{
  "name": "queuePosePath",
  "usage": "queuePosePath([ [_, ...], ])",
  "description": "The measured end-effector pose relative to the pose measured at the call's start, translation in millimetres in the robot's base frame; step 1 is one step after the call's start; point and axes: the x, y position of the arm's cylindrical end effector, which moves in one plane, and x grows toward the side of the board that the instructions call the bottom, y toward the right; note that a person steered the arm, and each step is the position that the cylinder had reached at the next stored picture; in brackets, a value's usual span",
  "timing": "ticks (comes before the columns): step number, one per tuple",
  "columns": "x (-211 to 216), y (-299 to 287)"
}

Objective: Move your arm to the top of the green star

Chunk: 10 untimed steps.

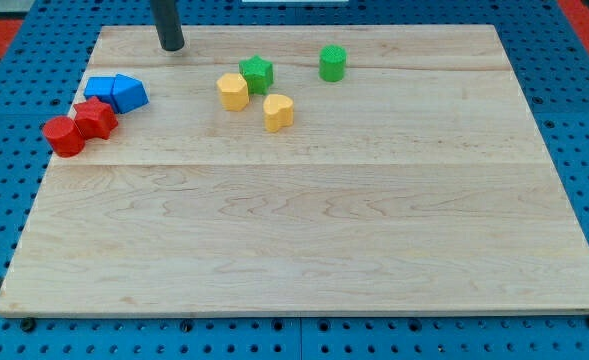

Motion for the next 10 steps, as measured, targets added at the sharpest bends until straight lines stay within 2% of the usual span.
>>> queuePosePath([
  [2,0,39],
  [4,-4,114],
  [6,-34,124],
  [10,-7,130],
])
